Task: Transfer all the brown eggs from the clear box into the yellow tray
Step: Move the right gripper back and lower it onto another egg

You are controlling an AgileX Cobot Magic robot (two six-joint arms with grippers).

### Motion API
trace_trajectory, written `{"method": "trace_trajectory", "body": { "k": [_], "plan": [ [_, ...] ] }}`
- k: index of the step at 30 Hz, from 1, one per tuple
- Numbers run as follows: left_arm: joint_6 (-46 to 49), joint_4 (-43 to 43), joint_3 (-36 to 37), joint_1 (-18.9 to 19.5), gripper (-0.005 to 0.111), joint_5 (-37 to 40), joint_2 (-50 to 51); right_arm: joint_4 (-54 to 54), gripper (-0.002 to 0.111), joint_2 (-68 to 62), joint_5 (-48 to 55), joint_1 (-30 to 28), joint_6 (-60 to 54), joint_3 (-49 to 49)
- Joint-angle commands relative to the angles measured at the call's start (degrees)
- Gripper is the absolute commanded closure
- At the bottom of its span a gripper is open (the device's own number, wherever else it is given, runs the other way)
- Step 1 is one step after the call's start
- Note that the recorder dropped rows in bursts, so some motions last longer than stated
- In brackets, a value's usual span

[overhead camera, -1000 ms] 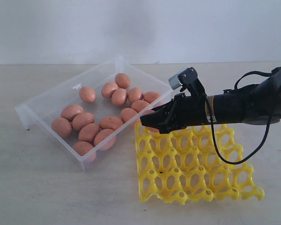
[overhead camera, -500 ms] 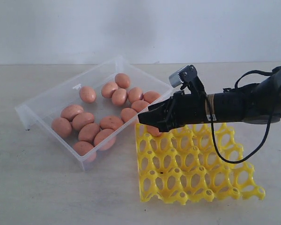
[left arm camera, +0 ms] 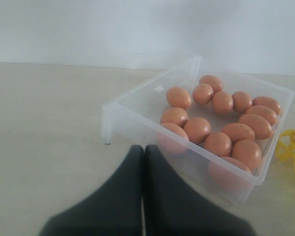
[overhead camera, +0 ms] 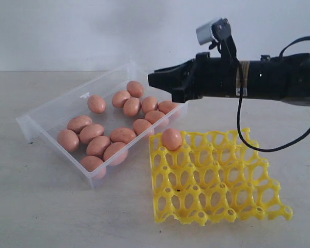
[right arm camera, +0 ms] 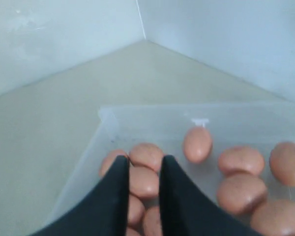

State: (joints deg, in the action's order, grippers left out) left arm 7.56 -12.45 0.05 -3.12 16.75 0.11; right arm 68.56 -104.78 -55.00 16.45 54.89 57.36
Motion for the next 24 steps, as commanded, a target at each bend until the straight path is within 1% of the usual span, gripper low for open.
{"method": "trace_trajectory", "body": {
  "k": [1,3,4,5,6,8,9,10,11,12,13,14,16,17,18,19,21,24],
  "plan": [
    [0.0,-0.2,-0.1,0.2,0.111,-0.5,-0.1,2.6,0.108,8.5,3.0,7.1,-1.5,0.1],
    [0.0,-0.2,-0.1,0.2,0.111,-0.5,-0.1,2.6,0.108,10.9,9.2,11.8,-3.3,1.0],
    [0.0,-0.2,-0.1,0.2,0.111,-0.5,-0.1,2.6,0.108,12.2,16.7,16.0,-5.2,2.0],
    [0.0,-0.2,-0.1,0.2,0.111,-0.5,-0.1,2.6,0.108,12.7,23.2,18.9,-6.9,3.3],
    [0.0,-0.2,-0.1,0.2,0.111,-0.5,-0.1,2.3,0.108,12.8,33.6,22.8,-8.5,4.8],
    [0.0,-0.2,-0.1,0.2,0.111,-0.5,-0.1,1.0,0.108,11.2,60.5,30.3,-9.0,10.2],
    [0.0,-0.2,-0.1,0.2,0.111,-0.5,-0.1,0.8,0.108,9.3,71.0,32.6,-9.1,13.0],
    [0.0,-0.2,-0.1,0.2,0.111,-0.5,-0.1,-0.2,0.108,6.9,84.0,34.9,-10.7,17.3],
    [0.0,-0.2,-0.1,0.2,0.111,-0.5,-0.1,-2.7,0.108,4.3,90.2,35.6,-14.4,20.3],
    [0.0,-0.2,-0.1,0.2,0.111,-0.5,-0.1,-7.4,0.108,2.4,94.3,35.8,-20.5,24.2],
    [0.0,-0.2,-0.1,0.2,0.111,-0.5,-0.1,-18.5,0.108,-0.4,98.5,35.5,-32.8,28.5],
    [0.0,-0.2,-0.1,0.2,0.111,-0.5,-0.1,-27.8,0.108,-2.2,101.2,35.1,-41.8,33.2],
    [0.0,-0.2,-0.1,0.2,0.111,-0.5,-0.1,-51.6,0.108,-6.6,109.7,33.1,-62.7,43.0],
    [0.0,-0.2,-0.1,0.2,0.111,-0.5,-0.1,-59.8,0.108,-8.3,114.8,31.9,-70.2,46.7],
    [0.0,-0.2,-0.1,0.2,0.111,-0.5,-0.1,-69.5,0.108,-10.5,119.9,30.8,-75.1,51.2],
    [0.0,-0.2,-0.1,0.2,0.111,-0.5,-0.1,-75.6,0.108,-12.6,124.7,29.8,-78.6,55.3],
    [0.0,-0.2,-0.1,0.2,0.111,-0.5,-0.1,-79.9,0.108,-16.3,125.0,28.7,-82.3,61.5],
    [0.0,-0.2,-0.1,0.2,0.111,-0.5,-0.1,-78.7,0.108,-19.1,125.0,28.4,-85.3,66.4]
  ]
}}
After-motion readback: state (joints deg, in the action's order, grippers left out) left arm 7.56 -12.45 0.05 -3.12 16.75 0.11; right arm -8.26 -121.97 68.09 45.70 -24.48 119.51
